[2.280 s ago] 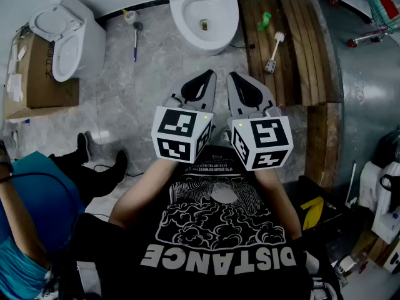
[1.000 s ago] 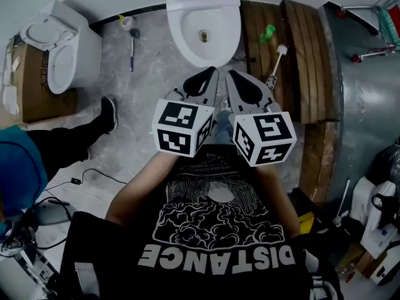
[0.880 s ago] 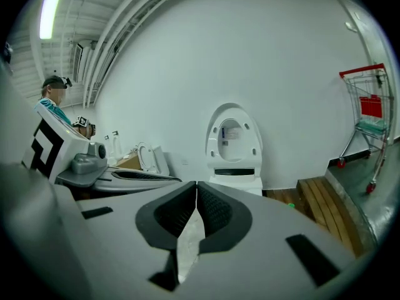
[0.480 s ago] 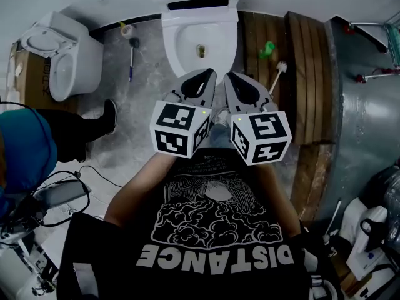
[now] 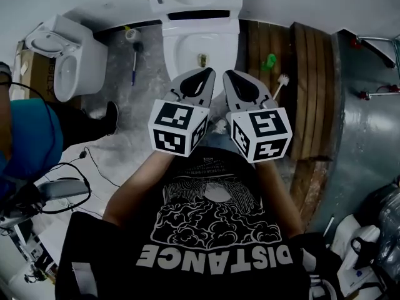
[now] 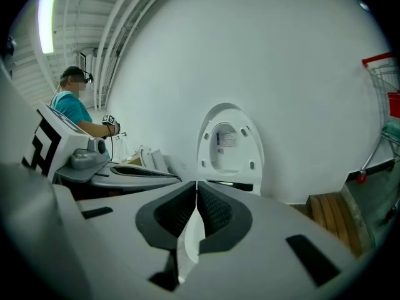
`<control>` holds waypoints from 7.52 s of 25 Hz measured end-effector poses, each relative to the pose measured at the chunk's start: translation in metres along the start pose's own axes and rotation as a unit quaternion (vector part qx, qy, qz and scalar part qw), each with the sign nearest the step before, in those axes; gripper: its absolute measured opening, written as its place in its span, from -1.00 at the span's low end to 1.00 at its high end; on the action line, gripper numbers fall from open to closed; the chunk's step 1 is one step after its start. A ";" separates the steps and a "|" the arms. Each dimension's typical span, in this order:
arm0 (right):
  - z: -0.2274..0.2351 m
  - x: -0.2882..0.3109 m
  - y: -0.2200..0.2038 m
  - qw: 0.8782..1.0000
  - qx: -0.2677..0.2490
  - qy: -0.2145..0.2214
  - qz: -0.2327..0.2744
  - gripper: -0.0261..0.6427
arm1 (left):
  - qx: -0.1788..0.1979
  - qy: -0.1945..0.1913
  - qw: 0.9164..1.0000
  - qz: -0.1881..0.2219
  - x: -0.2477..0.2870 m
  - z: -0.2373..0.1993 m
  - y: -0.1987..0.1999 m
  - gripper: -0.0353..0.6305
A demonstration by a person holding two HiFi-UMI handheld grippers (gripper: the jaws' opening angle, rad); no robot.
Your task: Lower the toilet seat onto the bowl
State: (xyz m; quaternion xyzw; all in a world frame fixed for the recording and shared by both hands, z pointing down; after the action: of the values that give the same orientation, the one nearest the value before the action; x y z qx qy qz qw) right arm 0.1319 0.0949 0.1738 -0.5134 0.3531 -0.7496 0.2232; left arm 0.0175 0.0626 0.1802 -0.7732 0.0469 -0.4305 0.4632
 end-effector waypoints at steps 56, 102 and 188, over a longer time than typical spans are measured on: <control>0.137 0.262 0.301 0.971 -0.222 -0.059 -0.071 -0.66 | 0.185 0.020 0.982 -0.019 0.165 -0.325 0.269 -0.47; 0.147 0.267 0.296 0.912 -0.388 0.008 -0.136 -0.44 | 0.339 0.073 0.925 -0.156 0.155 -0.295 0.259 -0.34; 0.015 0.201 -0.131 0.733 -0.627 0.028 -0.263 -0.26 | 0.512 0.011 0.812 -0.278 0.106 -0.135 -0.176 -0.24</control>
State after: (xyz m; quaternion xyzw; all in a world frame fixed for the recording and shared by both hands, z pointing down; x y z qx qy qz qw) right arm 0.0742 0.0355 0.4000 -0.5879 0.6001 -0.4013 -0.3649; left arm -0.0691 0.0210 0.4068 -0.3992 -0.3929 -0.5110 0.6521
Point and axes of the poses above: the fingertips, and each gripper's own axes: x forward along the fingers, z to its right, y out of its top, the point moved 8 cm from there along -x, backward along the fingers, and after that the axes turned 12 degrees about -z, right-handed, at the moved point
